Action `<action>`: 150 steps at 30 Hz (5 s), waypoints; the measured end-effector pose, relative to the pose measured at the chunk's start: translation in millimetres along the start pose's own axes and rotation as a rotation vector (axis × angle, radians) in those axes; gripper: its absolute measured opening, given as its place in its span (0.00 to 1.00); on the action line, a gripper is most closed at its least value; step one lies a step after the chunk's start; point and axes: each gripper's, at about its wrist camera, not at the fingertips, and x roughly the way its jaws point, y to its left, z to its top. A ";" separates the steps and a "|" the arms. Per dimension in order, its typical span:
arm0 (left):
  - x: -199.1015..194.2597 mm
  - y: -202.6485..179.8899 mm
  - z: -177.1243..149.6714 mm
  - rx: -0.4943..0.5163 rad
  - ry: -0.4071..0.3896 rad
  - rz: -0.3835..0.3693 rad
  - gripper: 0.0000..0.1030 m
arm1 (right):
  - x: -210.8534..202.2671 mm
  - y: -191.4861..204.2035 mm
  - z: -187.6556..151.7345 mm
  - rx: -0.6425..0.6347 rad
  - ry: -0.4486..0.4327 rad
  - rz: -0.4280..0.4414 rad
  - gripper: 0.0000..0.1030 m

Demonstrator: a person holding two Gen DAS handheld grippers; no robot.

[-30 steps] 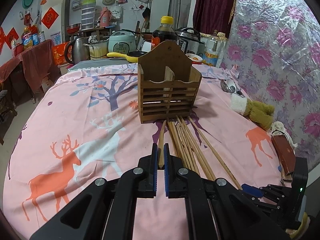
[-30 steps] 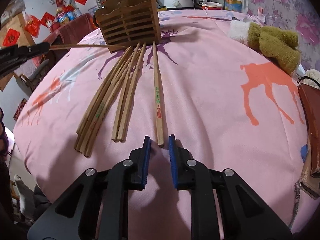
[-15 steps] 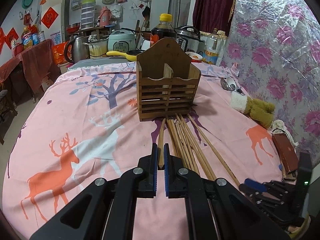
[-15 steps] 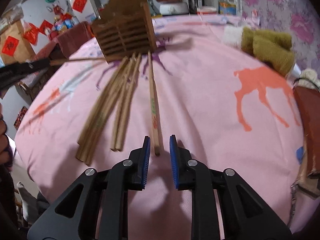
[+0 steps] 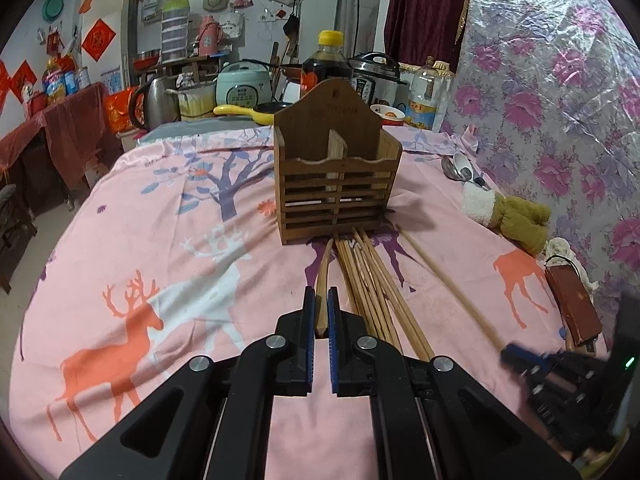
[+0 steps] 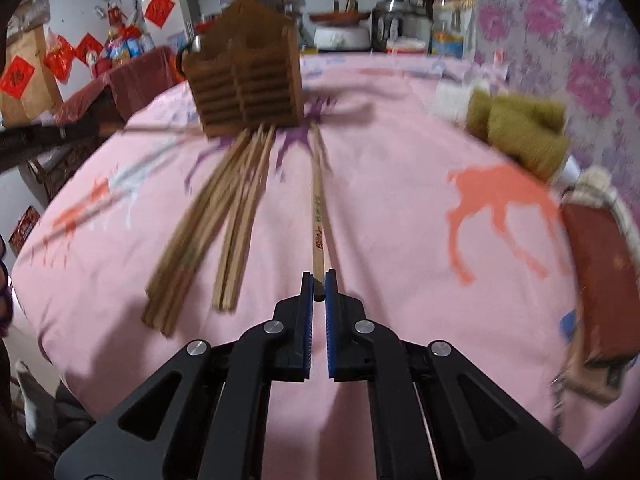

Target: Organize utensils

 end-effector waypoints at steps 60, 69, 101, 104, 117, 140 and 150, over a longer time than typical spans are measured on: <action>-5.0 17.2 -20.5 -0.062 -0.086 0.011 0.07 | -53.7 12.5 128.8 -0.053 -0.312 0.099 0.06; -16.4 11.6 25.4 -0.030 -0.173 0.008 0.07 | -55.0 11.5 128.4 -0.050 -0.314 0.101 0.06; -55.6 14.0 156.2 -0.027 -0.309 -0.050 0.06 | -81.2 47.4 223.7 -0.125 -0.467 0.164 0.06; -67.5 7.1 182.8 -0.003 -0.364 -0.032 0.06 | -85.0 60.4 259.2 -0.132 -0.530 0.167 0.06; 4.8 10.9 232.2 -0.034 -0.409 -0.002 0.05 | 0.3 79.0 304.7 -0.096 -0.516 0.123 0.06; 8.0 40.7 117.1 -0.129 -0.277 0.180 0.95 | -26.6 11.4 212.9 0.098 -0.387 0.163 0.59; 10.0 37.7 -51.2 -0.107 0.033 0.178 0.95 | -32.3 22.3 41.9 0.095 -0.185 0.151 0.64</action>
